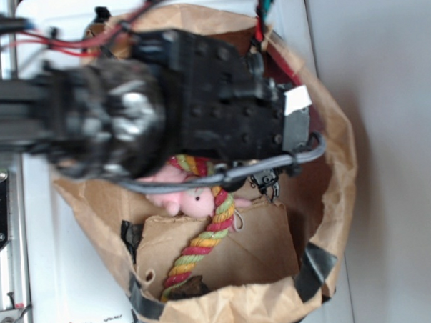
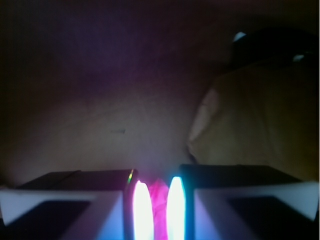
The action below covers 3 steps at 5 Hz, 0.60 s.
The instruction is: Grab the red paper.
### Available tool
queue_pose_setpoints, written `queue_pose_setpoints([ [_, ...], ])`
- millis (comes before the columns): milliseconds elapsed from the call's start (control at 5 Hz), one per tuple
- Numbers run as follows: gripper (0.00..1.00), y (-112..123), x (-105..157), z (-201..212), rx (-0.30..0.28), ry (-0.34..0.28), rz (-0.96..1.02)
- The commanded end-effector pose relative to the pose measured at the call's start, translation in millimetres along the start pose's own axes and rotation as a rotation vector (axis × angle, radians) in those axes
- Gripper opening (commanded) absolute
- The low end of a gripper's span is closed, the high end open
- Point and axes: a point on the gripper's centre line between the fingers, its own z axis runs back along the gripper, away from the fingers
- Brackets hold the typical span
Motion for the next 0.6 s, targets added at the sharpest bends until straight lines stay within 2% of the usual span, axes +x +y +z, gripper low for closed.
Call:
queue_pose_setpoints([
  [0, 0.0, -14.0, -9.3, 82.1, -0.116, -0.041, -0.059],
  [200, 0.0, -4.9, -13.1, 103.2, -0.177, -0.004, -0.085],
  [400, 0.0, 3.9, -16.4, 112.8, -0.208, 0.01, -0.112],
])
